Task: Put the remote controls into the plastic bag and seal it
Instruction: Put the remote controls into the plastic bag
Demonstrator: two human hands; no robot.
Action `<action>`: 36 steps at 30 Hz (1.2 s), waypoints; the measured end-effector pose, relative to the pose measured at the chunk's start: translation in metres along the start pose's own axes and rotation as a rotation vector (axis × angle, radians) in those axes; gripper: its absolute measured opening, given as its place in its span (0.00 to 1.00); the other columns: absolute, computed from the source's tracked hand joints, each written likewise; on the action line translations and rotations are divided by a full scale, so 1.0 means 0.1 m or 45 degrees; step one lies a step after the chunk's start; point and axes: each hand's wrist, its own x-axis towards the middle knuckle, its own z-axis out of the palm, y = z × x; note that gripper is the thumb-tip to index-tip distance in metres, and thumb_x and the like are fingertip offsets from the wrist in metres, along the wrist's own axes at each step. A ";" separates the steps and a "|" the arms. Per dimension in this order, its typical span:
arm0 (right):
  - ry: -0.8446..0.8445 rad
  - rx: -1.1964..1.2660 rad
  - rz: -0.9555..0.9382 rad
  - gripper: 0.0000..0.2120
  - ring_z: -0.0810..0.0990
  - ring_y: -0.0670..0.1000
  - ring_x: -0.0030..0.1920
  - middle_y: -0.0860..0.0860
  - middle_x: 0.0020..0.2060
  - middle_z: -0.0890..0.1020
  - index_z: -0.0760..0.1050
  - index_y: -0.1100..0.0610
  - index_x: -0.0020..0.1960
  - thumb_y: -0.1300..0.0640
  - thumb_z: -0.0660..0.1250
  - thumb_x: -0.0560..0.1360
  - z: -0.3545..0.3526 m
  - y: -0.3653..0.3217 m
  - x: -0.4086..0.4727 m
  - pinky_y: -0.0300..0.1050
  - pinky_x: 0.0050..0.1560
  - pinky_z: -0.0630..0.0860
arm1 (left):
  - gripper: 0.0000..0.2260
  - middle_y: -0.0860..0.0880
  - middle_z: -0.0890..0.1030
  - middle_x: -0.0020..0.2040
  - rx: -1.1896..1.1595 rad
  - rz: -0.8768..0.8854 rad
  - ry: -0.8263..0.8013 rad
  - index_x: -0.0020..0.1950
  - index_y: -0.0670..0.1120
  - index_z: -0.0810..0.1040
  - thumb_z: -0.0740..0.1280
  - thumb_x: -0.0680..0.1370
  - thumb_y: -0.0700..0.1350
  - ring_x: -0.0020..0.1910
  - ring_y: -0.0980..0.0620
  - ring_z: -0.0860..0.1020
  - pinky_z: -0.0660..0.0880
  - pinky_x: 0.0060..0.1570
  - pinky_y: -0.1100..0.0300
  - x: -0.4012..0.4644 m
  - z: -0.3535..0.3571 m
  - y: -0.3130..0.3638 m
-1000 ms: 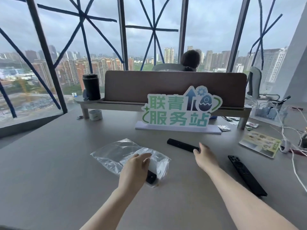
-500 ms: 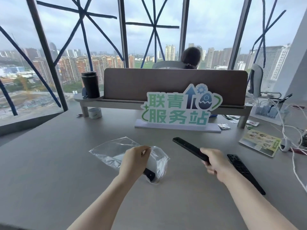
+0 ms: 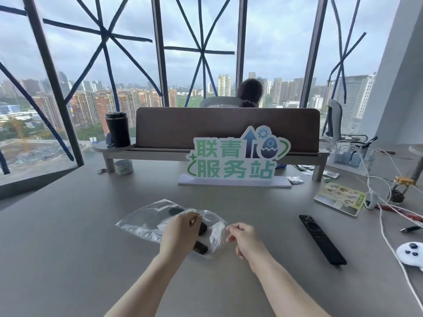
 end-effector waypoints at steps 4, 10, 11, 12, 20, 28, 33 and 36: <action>0.358 -0.310 -0.108 0.11 0.76 0.52 0.30 0.51 0.33 0.81 0.79 0.53 0.38 0.61 0.63 0.77 -0.61 0.07 0.01 0.43 0.32 0.69 | 0.10 0.53 0.78 0.31 0.021 -0.002 0.001 0.39 0.48 0.81 0.63 0.76 0.48 0.35 0.49 0.74 0.69 0.34 0.59 0.01 0.03 -0.05; 0.739 -1.163 0.239 0.20 0.79 0.62 0.59 0.58 0.64 0.72 0.72 0.56 0.66 0.46 0.60 0.79 -1.66 0.21 -0.07 0.52 0.55 0.74 | 0.09 0.52 0.81 0.38 0.005 0.041 0.023 0.43 0.50 0.83 0.63 0.77 0.48 0.38 0.49 0.75 0.66 0.36 0.57 0.05 0.14 -0.04; 0.722 -1.220 0.341 0.22 0.79 0.62 0.59 0.57 0.64 0.73 0.72 0.56 0.65 0.44 0.60 0.78 -1.75 0.24 -0.09 0.51 0.54 0.74 | 0.09 0.52 0.82 0.38 0.000 0.046 0.029 0.45 0.50 0.83 0.63 0.77 0.47 0.38 0.49 0.74 0.66 0.37 0.58 0.05 0.15 -0.04; 0.697 -1.244 0.416 0.22 0.79 0.60 0.59 0.57 0.62 0.76 0.73 0.56 0.64 0.42 0.61 0.77 -1.82 0.27 -0.10 0.50 0.53 0.74 | 0.09 0.53 0.82 0.36 0.005 0.046 0.024 0.46 0.51 0.83 0.63 0.77 0.47 0.37 0.49 0.74 0.65 0.35 0.58 0.05 0.16 -0.04; 0.154 -0.513 0.123 0.13 0.71 0.50 0.20 0.53 0.30 0.81 0.79 0.60 0.47 0.50 0.67 0.77 -1.59 0.20 -0.27 0.36 0.22 0.64 | 0.09 0.51 0.80 0.32 0.018 -0.015 -0.026 0.40 0.52 0.80 0.62 0.76 0.49 0.36 0.46 0.77 0.73 0.36 0.56 0.00 0.18 -0.06; -0.557 -0.260 0.151 0.08 0.59 0.44 0.18 0.52 0.29 0.79 0.77 0.56 0.43 0.54 0.67 0.78 -0.59 -0.20 -0.33 0.35 0.18 0.55 | 0.10 0.50 0.84 0.39 0.017 -0.009 0.042 0.44 0.51 0.82 0.62 0.76 0.50 0.39 0.48 0.79 0.75 0.38 0.57 0.02 0.07 -0.07; -0.432 0.195 0.049 0.04 0.76 0.49 0.26 0.54 0.36 0.81 0.80 0.58 0.50 0.58 0.68 0.78 0.19 -0.15 -0.08 0.41 0.26 0.72 | 0.09 0.49 0.84 0.39 0.041 0.011 0.050 0.47 0.52 0.83 0.63 0.76 0.50 0.38 0.47 0.78 0.70 0.36 0.58 -0.04 0.01 -0.14; 0.092 -0.127 -0.133 0.09 0.78 0.52 0.26 0.58 0.33 0.83 0.82 0.58 0.41 0.59 0.65 0.76 0.23 0.04 0.09 0.50 0.30 0.78 | 0.10 0.49 0.85 0.39 0.017 -0.001 0.062 0.49 0.53 0.84 0.64 0.76 0.53 0.36 0.50 0.75 0.66 0.35 0.59 -0.05 -0.04 -0.20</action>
